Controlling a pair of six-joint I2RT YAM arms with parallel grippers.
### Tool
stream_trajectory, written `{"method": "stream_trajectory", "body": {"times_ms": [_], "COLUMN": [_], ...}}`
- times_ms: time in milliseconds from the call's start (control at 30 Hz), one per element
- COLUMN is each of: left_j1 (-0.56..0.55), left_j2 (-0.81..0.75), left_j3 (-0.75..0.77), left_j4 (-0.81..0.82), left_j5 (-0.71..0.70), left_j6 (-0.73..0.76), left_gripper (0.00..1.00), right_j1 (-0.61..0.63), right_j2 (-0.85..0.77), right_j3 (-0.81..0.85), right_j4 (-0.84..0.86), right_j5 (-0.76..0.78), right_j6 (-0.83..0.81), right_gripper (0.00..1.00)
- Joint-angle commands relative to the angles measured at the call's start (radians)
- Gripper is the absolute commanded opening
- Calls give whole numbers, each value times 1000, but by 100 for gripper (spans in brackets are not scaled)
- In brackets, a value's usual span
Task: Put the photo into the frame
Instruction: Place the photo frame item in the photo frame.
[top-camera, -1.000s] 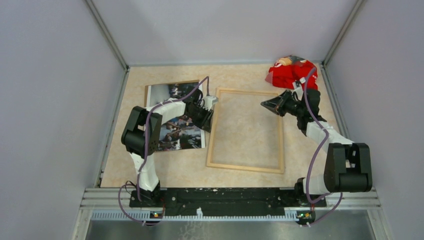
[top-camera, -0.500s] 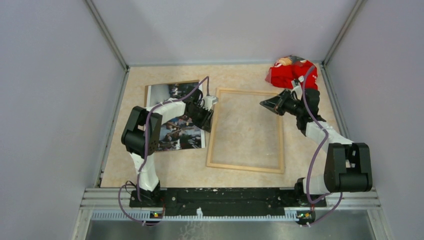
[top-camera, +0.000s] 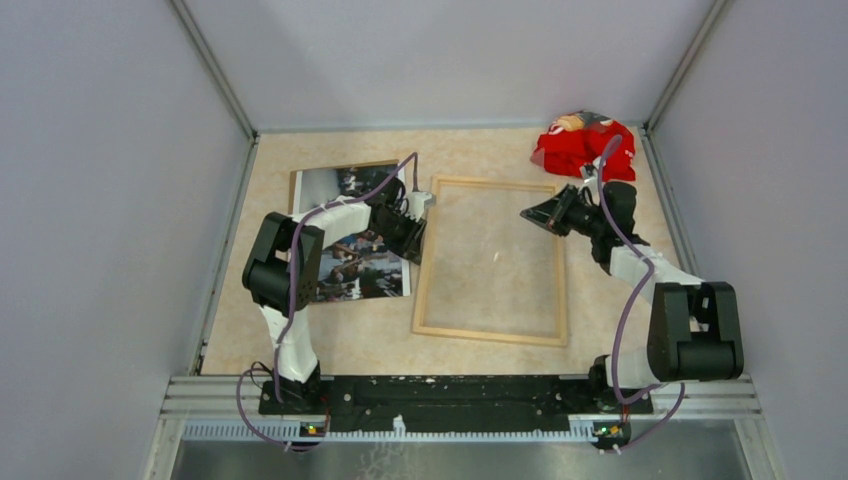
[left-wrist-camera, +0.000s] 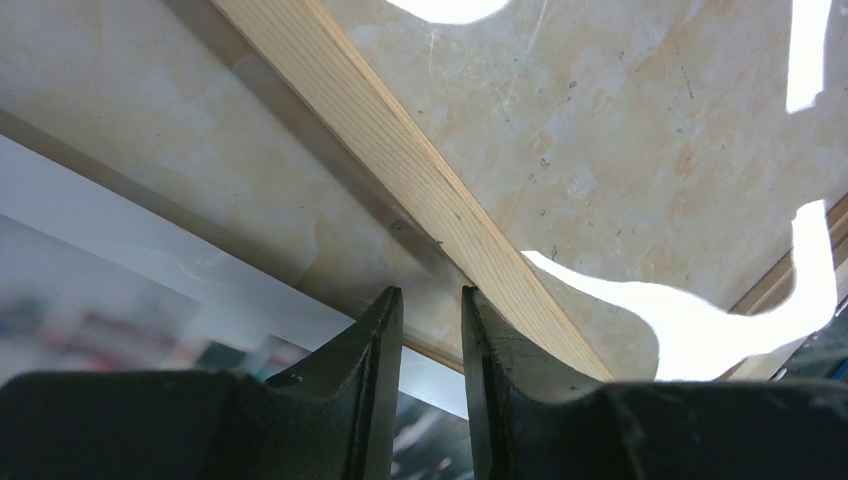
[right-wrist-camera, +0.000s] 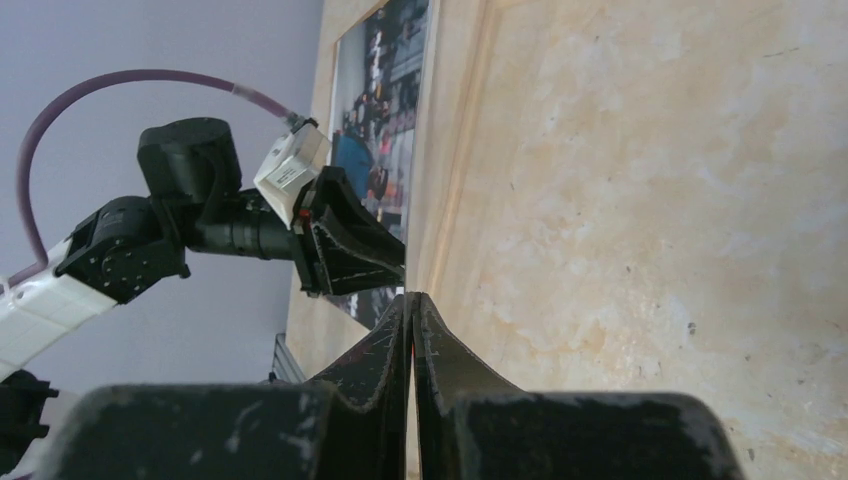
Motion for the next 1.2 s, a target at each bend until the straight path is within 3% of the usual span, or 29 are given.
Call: {"method": "stream_trajectory", "body": {"times_ms": [0, 733, 1167], "left_j1": [-2, -2, -2], "left_j2": [2, 4, -1], "left_j3": [-3, -2, -15], "left_j4": [26, 23, 23], "left_j5": [18, 22, 22], "left_j6": [5, 6, 12], "left_gripper": [35, 35, 35], "right_j1": [13, 23, 29], "right_j2": [7, -19, 29], "right_j3": [-3, -173, -252], "right_j4": [134, 495, 747], "right_j5": [-62, -15, 72], "right_j6": [15, 174, 471], "right_gripper": [2, 0, 0]}}
